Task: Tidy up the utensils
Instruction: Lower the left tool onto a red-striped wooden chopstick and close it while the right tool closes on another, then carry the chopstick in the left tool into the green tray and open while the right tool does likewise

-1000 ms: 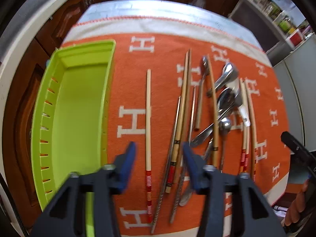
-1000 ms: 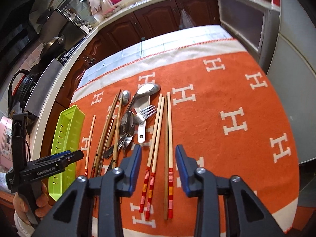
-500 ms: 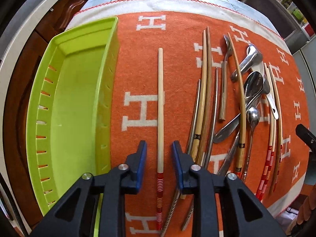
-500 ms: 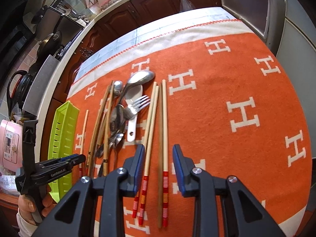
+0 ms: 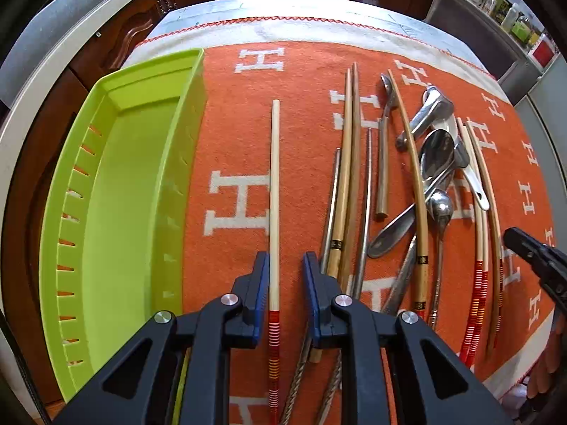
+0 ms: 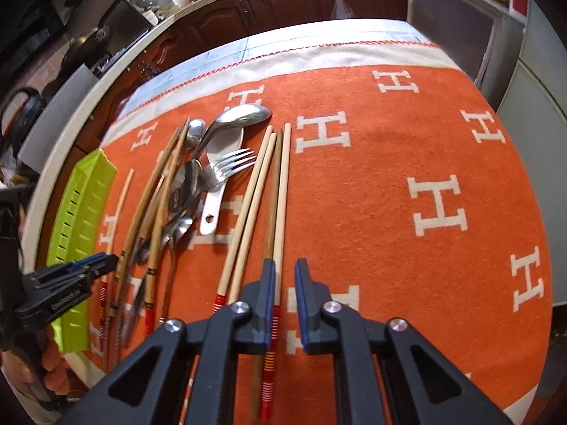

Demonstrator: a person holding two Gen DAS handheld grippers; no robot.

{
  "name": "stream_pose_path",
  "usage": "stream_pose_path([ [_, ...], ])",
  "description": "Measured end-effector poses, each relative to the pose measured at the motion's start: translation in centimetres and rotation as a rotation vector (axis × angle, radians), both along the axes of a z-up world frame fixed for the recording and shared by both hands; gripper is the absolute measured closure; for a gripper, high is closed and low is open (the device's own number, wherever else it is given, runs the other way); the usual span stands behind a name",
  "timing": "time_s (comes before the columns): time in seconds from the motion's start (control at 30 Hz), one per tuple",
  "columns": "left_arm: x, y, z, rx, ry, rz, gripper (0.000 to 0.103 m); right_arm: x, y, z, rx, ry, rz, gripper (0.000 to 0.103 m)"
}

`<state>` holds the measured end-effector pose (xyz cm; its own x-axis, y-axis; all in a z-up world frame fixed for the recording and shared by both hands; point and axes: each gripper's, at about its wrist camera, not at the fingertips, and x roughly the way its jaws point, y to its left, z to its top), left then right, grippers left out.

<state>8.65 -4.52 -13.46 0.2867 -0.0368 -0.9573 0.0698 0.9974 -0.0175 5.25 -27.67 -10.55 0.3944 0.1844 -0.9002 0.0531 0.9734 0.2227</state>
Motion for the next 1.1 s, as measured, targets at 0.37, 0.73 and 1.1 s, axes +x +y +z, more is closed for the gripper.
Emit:
stream_pose_path([
  [0.37,-1.4,1.4,0.6,0.011,-0.056,0.004,0.067,-0.2,1.1,-0.6,-0.072,0.018,0.056,0.097],
  [0.73,-2.0,1.2,0.6,-0.021,-0.097,-0.022,0.1,-0.2,1.3,-0.6,-0.073,-0.011,0.014,0.098],
  [1.1,-4.6,3.8,8.0,-0.128,-0.186,-0.017,0.1,-2.2,0.8,3.9,0.123,-0.04,-0.046,0.098],
])
